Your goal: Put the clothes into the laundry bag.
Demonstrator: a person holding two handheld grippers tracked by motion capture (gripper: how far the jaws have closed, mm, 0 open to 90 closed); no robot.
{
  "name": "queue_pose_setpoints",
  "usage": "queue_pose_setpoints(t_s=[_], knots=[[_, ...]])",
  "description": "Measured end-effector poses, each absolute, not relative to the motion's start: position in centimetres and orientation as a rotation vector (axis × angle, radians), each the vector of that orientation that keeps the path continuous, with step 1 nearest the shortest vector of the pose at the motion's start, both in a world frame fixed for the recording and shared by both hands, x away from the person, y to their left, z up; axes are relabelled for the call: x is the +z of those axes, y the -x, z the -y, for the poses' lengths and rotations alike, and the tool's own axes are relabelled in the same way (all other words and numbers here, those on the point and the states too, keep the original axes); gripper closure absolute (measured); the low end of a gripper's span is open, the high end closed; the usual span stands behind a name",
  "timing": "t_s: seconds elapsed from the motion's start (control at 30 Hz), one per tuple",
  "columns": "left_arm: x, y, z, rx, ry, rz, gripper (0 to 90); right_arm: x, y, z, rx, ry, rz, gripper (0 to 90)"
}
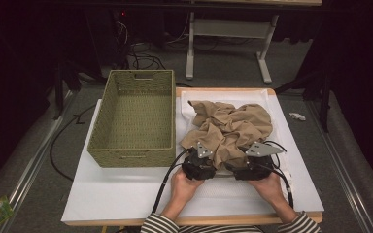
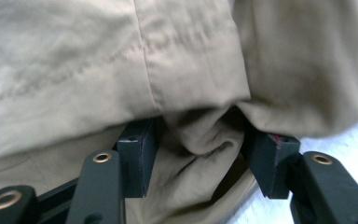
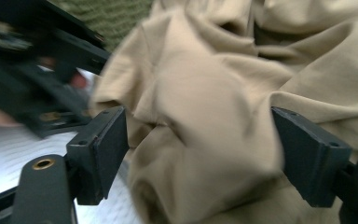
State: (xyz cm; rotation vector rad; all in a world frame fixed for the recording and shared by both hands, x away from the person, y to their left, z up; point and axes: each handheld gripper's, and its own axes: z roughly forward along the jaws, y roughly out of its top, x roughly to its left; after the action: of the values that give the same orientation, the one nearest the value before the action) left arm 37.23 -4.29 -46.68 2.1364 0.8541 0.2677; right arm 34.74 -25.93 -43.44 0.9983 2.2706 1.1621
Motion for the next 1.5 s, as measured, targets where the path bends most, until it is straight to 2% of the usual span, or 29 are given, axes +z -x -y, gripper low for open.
queue_pose_setpoints(t_s=[0.2, 0.27, 0.33, 0.37, 0.4, 0.5, 0.63, 1.03, 1.23, 1.5], knots=[[-46.4, -35.9, 2.1, 0.332, -2.165, -0.859, 42.6, -45.4, -37.3, 24.2, 1.07, -1.056, -2.323, 20.1], [-46.5, -35.5, 1.1, 0.343, -2.15, -0.878, 42.3, -45.8, -37.6, 23.8, 1.038, -1.055, -2.322, 23.7], [-46.6, -35.3, 0.7, 0.345, -2.146, -0.888, 41.9, -46.3, -37.9, 23.4, 0.991, -1.043, -2.326, 33.1], [-46.6, -35.3, 0.7, 0.345, -2.146, -0.888, 41.8, -46.3, -37.9, 23.4, 0.991, -1.043, -2.326, 33.1], [-46.7, -35.2, 0.4, 0.361, -2.154, -0.89, 41.6, -46.7, -38.1, 23.2, 0.938, -1.02, -2.331, 44.2], [-46.9, -35.1, 0.3, 0.368, -2.159, -0.892, 41.3, -46.8, -38.3, 23.3, 0.943, -1.004, -2.348, 60.6], [-47.2, -35.1, 0.4, 0.375, -2.155, -0.885, 38.5, -46.2, -38.1, 24.0, 0.963, -0.976, -2.338, 75.1], [-48.0, -35.8, 0.8, 0.407, -2.172, -0.912, 36.3, -45.0, -38.3, 31.0, 0.997, -1.175, -2.174, 77.0], [-47.7, -36.6, 1.6, 0.464, -2.207, -0.9, 35.6, -45.2, -38.1, 31.8, 1.024, -1.201, -2.155, 76.7], [-47.4, -37.4, 2.2, 0.473, -2.213, -0.905, 37.0, -45.1, -38.0, 32.0, 1.041, -1.207, -2.15, 76.6]])
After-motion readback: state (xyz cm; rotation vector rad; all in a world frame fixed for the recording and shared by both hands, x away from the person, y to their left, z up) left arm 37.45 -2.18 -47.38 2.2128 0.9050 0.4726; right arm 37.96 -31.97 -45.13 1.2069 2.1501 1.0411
